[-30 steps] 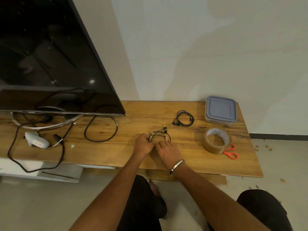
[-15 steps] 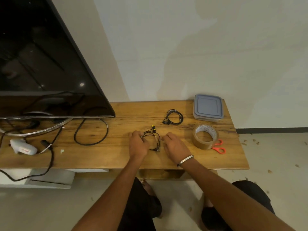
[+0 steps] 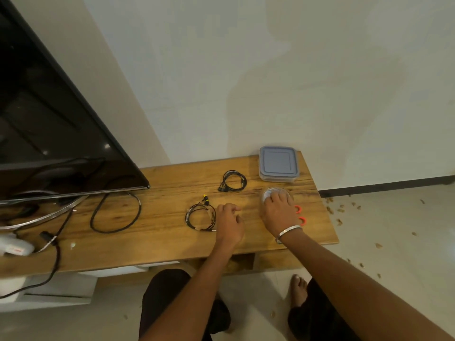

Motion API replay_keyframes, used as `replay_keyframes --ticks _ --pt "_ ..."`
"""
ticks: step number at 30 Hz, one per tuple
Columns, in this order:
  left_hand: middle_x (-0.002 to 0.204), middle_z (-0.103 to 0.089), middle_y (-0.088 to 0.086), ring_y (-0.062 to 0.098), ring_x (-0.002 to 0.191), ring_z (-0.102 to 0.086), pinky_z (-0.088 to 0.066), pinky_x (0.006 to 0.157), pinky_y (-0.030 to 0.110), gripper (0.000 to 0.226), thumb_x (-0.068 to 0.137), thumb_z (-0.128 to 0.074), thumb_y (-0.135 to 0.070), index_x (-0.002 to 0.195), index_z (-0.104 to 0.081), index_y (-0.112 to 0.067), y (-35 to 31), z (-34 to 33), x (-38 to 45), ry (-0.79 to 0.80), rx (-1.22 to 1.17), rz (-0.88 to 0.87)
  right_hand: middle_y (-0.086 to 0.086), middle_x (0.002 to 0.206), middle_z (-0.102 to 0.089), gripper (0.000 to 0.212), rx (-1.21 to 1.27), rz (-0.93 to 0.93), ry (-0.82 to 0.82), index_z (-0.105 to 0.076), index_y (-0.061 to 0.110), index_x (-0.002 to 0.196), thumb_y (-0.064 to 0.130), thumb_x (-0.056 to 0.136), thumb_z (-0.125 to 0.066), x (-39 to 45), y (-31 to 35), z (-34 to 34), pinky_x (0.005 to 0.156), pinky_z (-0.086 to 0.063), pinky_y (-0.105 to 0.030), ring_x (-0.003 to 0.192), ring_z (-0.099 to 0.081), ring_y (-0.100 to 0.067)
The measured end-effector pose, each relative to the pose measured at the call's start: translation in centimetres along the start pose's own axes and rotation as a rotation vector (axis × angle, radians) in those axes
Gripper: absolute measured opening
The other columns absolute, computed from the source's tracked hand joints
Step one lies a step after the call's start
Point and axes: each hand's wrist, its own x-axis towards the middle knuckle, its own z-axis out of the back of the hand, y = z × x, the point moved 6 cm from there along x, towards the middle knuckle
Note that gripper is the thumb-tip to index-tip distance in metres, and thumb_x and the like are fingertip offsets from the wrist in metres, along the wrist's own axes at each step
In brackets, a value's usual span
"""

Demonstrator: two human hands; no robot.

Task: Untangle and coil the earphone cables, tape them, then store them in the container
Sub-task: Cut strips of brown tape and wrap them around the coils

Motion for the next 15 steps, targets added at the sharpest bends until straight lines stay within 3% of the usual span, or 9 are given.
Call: replay_keyframes --ticks 3,6,9,11,15 --pt "0.111 -0.042 -0.002 0.007 0.098 -0.046 -0.038 0.085 0.010 0.025 0.090 -0.054 0.001 0.110 -0.057 -0.013 -0.3 -0.2 -0.6 0.028 -0.035 -0.007 -0.013 0.122 -0.056 0.031 -0.018 0.015 -0.003 -0.056 0.010 0.120 0.014 0.091 -0.044 -0.1 -0.1 -0.4 0.103 -0.035 -0.042 0.117 -0.046 -0.032" --pt "0.109 -0.046 -0.001 0.011 0.096 -0.052 -0.046 0.085 0.019 0.025 0.090 -0.055 0.001 0.109 -0.058 -0.016 0.0 0.0 -0.6 0.042 -0.081 -0.028 -0.011 0.115 -0.061 0.026 0.079 -0.056 -0.054 -0.061 0.010 0.112 0.020 0.088 -0.056 -0.4 -0.5 0.2 0.096 -0.040 -0.042 0.111 -0.050 -0.031" --pt "0.113 -0.050 -0.002 0.011 0.098 -0.054 -0.044 0.083 0.016 0.026 0.091 -0.056 -0.003 0.110 -0.059 -0.019 -0.2 0.4 -0.6 0.067 -0.147 -0.055 -0.012 0.117 -0.060 0.035 0.270 -0.086 -0.107 -0.060 0.007 0.115 0.027 0.088 -0.060 -0.7 -0.9 1.3 0.096 -0.040 -0.044 0.114 -0.049 -0.033" --pt "0.116 -0.051 -0.005 0.010 0.104 -0.054 -0.046 0.086 0.018 0.026 0.092 -0.056 -0.006 0.110 -0.060 -0.025 -0.6 0.7 -0.6 0.072 -0.211 -0.070 -0.012 0.114 -0.059 0.030 0.414 -0.079 -0.117 -0.060 0.006 0.111 0.026 0.089 -0.058 -1.1 -0.9 1.8 0.095 -0.041 -0.041 0.109 -0.047 -0.030" --pt "0.124 -0.051 -0.011 0.005 0.113 -0.051 -0.045 0.095 0.025 0.027 0.096 -0.055 -0.014 0.109 -0.061 -0.036 -1.5 1.3 -1.2 0.086 -0.349 -0.065 -0.008 0.096 -0.051 0.017 0.674 -0.074 -0.043 -0.057 0.005 0.096 0.022 0.091 -0.056 -2.6 -0.9 1.7 0.077 -0.035 -0.029 0.090 -0.043 -0.021"
